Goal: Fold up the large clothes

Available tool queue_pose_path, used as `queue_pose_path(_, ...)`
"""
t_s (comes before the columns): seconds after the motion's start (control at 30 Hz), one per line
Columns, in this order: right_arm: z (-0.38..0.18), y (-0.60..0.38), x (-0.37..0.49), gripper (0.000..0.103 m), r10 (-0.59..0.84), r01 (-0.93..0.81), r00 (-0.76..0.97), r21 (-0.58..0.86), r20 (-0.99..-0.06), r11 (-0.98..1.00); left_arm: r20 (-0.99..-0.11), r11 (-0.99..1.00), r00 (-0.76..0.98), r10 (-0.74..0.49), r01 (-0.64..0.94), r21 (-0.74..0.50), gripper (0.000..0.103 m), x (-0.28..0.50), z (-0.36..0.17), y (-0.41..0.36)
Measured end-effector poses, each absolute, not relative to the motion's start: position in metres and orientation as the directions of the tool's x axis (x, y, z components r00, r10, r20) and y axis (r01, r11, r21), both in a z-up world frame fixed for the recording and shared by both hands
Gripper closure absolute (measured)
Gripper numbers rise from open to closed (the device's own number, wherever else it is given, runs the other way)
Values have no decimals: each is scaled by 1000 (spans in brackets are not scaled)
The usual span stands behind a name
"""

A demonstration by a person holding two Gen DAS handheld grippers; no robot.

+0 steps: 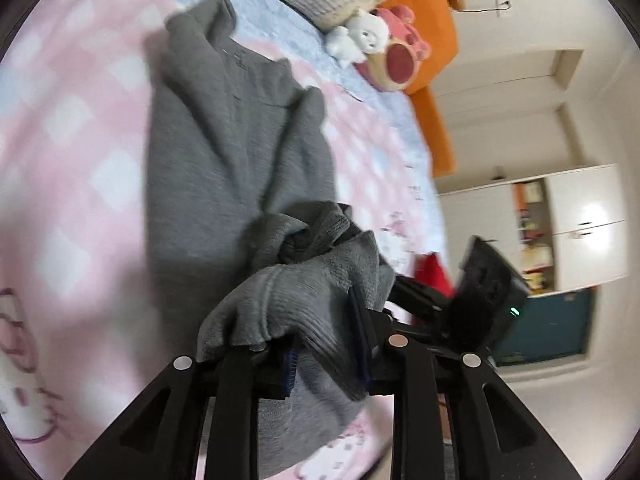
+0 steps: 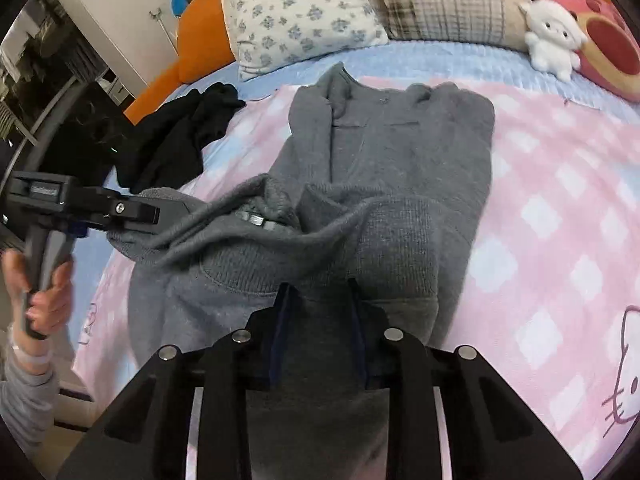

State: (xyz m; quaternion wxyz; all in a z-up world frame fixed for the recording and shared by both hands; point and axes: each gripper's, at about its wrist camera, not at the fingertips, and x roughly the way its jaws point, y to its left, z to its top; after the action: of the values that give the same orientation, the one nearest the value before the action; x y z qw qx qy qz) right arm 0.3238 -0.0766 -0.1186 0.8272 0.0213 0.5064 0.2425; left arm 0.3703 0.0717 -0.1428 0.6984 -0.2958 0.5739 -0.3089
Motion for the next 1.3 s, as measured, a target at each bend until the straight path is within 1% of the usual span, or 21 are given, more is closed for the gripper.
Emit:
queue_pose_path(0.1,-116,-48,317,75,358,-408,430,175,-829,896,-687,708,182,-704,103,-698,73,364,-133,79)
queue_pose_path(0.13,-116,-46,315,75,343,-409,442,154,-829,900,-701,726,198,-685,110,-679,63,361,-131,81)
queue_pose_path(0.17,-117,-40,317,74,319,-404,456,126,-831,906,-725,763,248,-643,123,-634,28,358,-121,87)
queue_pose_path(0.2,-119,-38,315,74,294,-401,470,96,-832,911,-737,812,355,-575,137,-567,2,352,-100,99)
queue_pose_path(0.23,-123,-41,316,74,288,-400,478,86,-830,912,-707,818,436,-556,139,-558,3,345,-84,113)
queue_pose_path(0.33,-122,-37,315,74,272,-394,495,66,-825,917,-629,801,547,-552,141,-581,3,332,-53,138)
queue_pose_path(0.4,-122,-36,315,74,273,-389,497,70,-824,919,-661,845,554,-507,168,-507,3,327,-46,129)
queue_pose_path(0.43,-122,-37,315,74,275,-387,497,73,-823,919,-671,849,537,-511,195,-491,3,325,-51,119)
queue_pose_path(0.57,-122,-38,315,74,286,-379,499,91,-818,921,-617,736,405,-675,301,-607,3,320,-89,78)
queue_pose_path(0.67,-114,-45,314,72,315,-377,494,127,-810,918,-724,797,336,-602,295,-526,3,331,-133,42)
queue_pose_path(0.73,-100,-57,309,64,326,-369,517,138,-792,919,-747,807,308,-590,256,-532,3,339,-156,38)
queue_pose_path(0.8,-91,-68,304,52,307,-345,557,122,-772,931,-759,830,337,-558,229,-509,3,347,-173,39)
queue_pose_path(0.87,-95,-74,307,51,299,-349,546,112,-782,931,-765,842,350,-540,235,-486,3,352,-182,37)
queue_pose_path(0.93,-119,-72,319,51,268,-345,496,97,-826,934,-782,858,355,-512,246,-451,3,355,-186,32)
queue_pose_path(1.0,-135,-71,328,36,262,-332,489,100,-832,938,-816,886,356,-455,271,-376,3,356,-186,22)
queue_pose_path(1.07,-135,-73,330,31,245,-323,509,81,-825,943,-827,892,354,-437,291,-346,3,353,-180,19)
queue_pose_path(1.13,-124,-77,323,31,258,-348,529,71,-808,935,-823,884,351,-447,315,-345,3,347,-169,22)
queue_pose_path(1.2,-106,-76,303,30,248,-404,578,-8,-778,915,-801,880,405,-441,370,-297,3,324,-148,27)
queue_pose_path(1.23,-91,-72,283,29,241,-467,617,-102,-749,878,-797,881,434,-421,405,-245,3,311,-137,28)
queue_pose_path(1.27,-84,-68,269,24,237,-502,640,-164,-731,849,-792,881,471,-389,441,-171,3,295,-128,29)
queue_pose_path(1.3,-74,-60,242,15,227,-548,685,-285,-692,786,-781,873,515,-354,482,-78,3,274,-118,30)
